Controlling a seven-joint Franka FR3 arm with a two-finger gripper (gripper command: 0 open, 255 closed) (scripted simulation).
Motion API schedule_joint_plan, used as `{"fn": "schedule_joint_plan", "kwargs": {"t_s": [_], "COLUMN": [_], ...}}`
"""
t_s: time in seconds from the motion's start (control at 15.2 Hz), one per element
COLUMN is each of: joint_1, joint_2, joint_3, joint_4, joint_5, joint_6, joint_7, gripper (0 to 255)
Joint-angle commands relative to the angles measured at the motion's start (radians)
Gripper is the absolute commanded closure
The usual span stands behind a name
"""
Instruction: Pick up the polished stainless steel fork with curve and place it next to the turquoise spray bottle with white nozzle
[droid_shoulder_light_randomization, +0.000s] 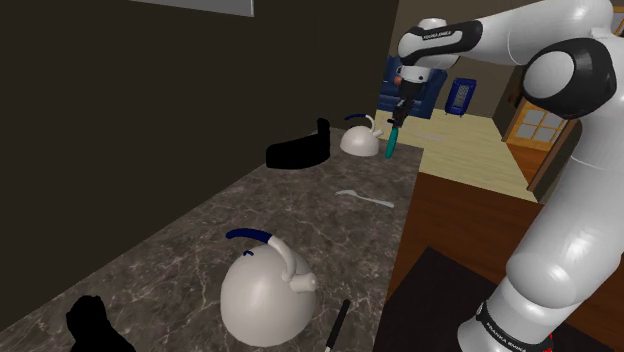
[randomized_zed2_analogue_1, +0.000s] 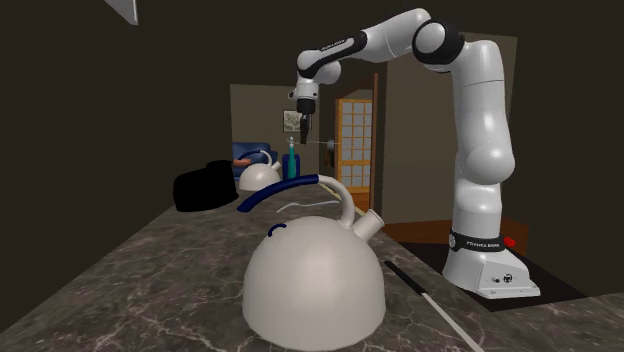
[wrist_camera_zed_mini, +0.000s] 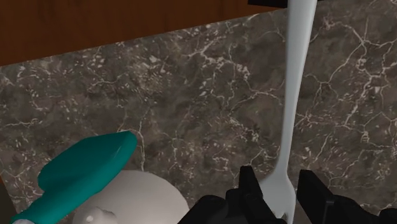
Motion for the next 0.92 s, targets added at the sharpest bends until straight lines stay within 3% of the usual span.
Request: {"fn": "schedule_joint_plan", "kwargs": {"t_s": [0.0,0.86], "joint_1": [0.001,0.002], "joint_2": [0.001,0.021], "joint_3": [0.001,0.003], "joint_4": [-0.026,-0.176], "joint_5": [0.001,0.012], "joint_6": [0.027,0.196], "joint_7": [-0.001,-0.015], "gripper": [255,255]}}
